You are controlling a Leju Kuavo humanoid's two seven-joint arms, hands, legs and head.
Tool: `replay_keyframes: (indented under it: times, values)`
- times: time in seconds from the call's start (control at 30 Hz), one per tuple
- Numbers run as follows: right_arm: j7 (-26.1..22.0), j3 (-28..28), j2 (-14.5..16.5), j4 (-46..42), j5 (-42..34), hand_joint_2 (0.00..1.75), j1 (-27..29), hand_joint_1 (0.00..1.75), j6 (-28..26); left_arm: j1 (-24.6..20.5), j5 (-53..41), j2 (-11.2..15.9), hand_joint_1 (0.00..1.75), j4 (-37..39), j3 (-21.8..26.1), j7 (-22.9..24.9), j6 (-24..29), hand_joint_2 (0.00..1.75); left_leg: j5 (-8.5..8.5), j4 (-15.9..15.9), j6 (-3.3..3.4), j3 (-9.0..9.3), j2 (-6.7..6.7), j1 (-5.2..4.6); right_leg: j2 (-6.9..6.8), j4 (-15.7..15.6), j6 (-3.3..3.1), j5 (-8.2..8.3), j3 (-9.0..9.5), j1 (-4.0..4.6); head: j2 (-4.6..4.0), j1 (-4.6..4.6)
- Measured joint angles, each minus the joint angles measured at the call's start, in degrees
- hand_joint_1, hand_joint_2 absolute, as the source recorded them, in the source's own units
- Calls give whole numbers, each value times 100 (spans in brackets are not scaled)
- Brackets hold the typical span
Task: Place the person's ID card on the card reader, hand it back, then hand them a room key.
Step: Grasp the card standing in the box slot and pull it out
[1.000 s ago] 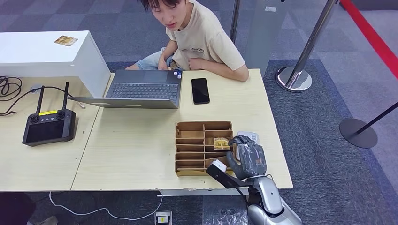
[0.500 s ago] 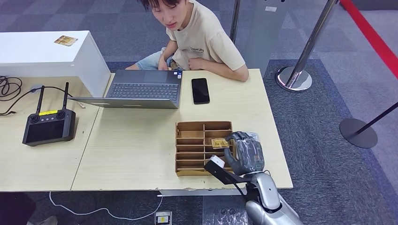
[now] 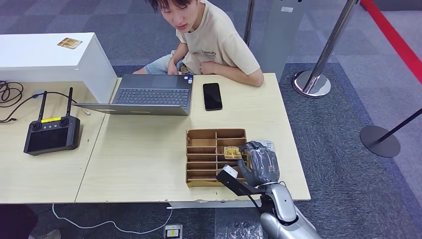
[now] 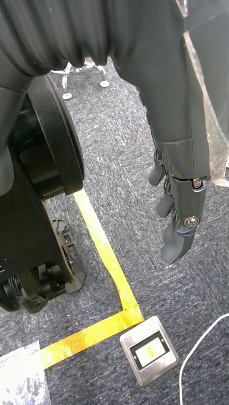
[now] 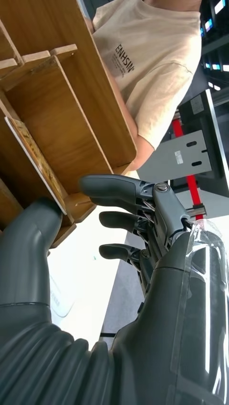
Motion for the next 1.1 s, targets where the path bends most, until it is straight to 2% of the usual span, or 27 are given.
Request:
replay_keyframes:
  times: [0.07, 0.1, 0.17, 0.23, 0.9, 1.1]
  values:
    - [-2, 7, 3, 13, -11, 175, -2, 105, 8, 0, 1, 0, 0, 0, 0, -2, 0, 175, 0, 0, 0, 0, 0, 0, 0, 0, 0, 0, 0, 0, 0, 0]
    - [-3, 10, 4, 21, -18, 175, -3, 116, 15, 0, 2, -1, 0, 0, 0, -3, 0, 175, 0, 0, 0, 0, 0, 0, 0, 0, 0, 0, 0, 0, 0, -1]
    - [-3, 16, 6, 39, -35, 175, -4, 152, 27, 0, 2, -1, 0, 0, 0, -3, 0, 175, 0, 0, 0, 0, 0, 0, 0, 0, 0, 0, 0, 0, 0, -1]
    - [-4, 22, 6, 49, -52, 175, -6, 174, 31, 0, 2, -1, 0, 0, 0, -3, 0, 175, 0, 0, 0, 0, 0, 0, 0, 0, 0, 0, 0, 0, 0, -1]
    - [-42, 46, 19, 56, -144, 175, -37, 175, 90, -1, 26, 0, 0, 0, 0, -33, -2, 175, 0, 0, 0, 2, 0, 0, 0, 0, 0, 0, 1, 0, 0, 0]
    - [-71, 50, 19, 47, -484, 175, -82, 175, -113, -2, -5, 0, 0, 0, -8, -17, 0, 175, 0, 0, 0, 2, 1, 0, 0, 0, 0, 0, 2, 0, 0, 0]
